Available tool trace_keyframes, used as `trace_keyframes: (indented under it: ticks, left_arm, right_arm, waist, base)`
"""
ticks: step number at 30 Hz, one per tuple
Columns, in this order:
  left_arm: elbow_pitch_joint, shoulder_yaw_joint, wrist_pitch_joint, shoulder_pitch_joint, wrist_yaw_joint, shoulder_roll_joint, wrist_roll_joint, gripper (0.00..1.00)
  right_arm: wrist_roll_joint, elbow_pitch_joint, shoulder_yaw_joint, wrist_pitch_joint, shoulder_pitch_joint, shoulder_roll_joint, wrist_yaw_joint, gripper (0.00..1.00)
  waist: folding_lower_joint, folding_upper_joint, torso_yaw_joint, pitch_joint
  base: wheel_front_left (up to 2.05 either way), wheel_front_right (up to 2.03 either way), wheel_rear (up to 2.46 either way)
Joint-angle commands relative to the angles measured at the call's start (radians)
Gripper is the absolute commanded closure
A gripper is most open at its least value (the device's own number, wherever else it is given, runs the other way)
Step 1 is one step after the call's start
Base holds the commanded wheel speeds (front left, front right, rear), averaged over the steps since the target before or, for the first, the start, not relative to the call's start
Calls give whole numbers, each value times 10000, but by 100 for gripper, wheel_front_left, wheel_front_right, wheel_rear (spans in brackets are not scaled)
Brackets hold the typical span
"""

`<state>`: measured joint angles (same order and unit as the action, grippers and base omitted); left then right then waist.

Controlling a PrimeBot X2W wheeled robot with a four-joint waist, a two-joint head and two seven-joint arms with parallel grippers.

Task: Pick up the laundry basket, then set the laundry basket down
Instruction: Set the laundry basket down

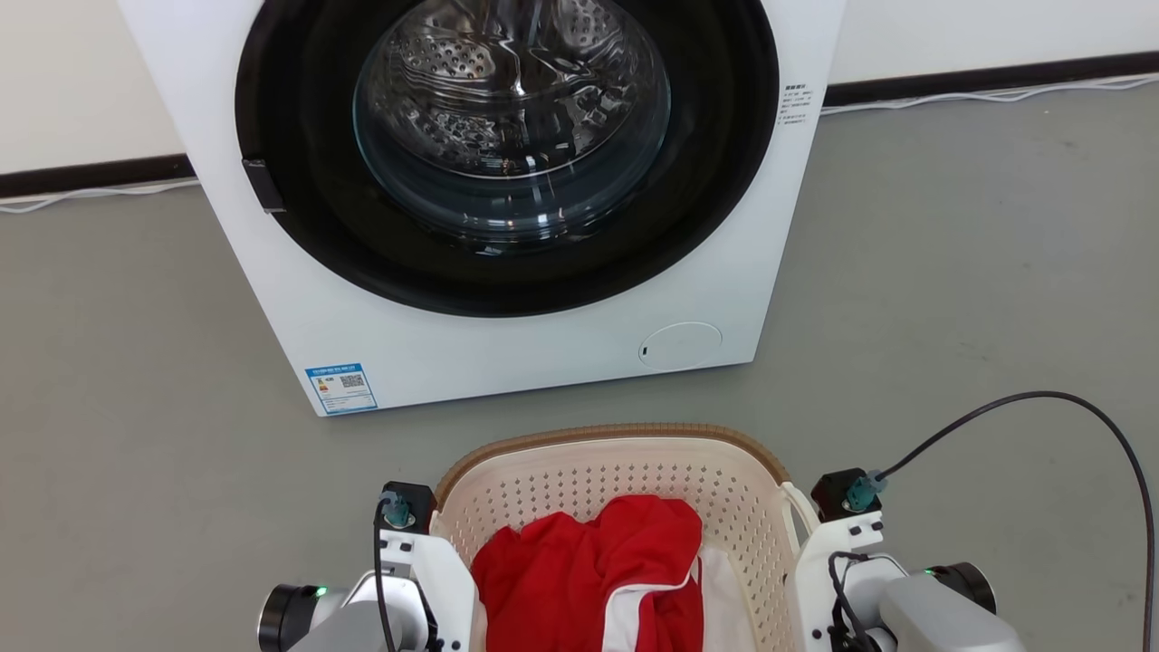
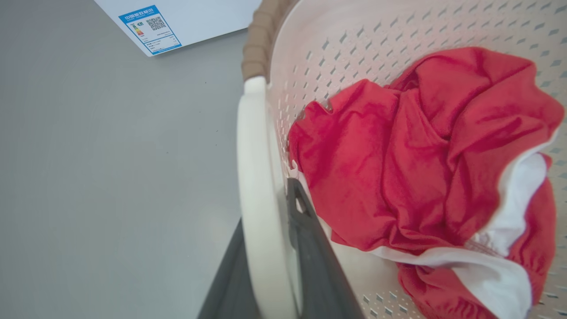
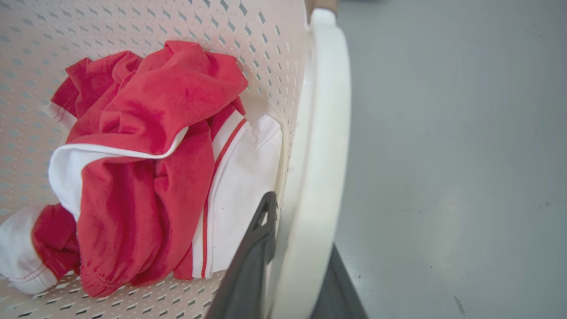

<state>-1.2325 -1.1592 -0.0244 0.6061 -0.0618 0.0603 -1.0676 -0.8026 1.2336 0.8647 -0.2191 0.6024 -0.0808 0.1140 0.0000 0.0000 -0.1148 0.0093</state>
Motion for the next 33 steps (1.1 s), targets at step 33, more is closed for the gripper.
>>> trace_keyframes:
  ticks: [33]
  left_arm:
    - [-130, -213, 1332, 2522, -464, -101, 156, 100]
  right_arm:
    - [-181, -229, 551, 2513, 1787, 144, 167, 100]
  waist:
    - [0, 0, 375, 3323]
  base:
    - [0, 0, 0]
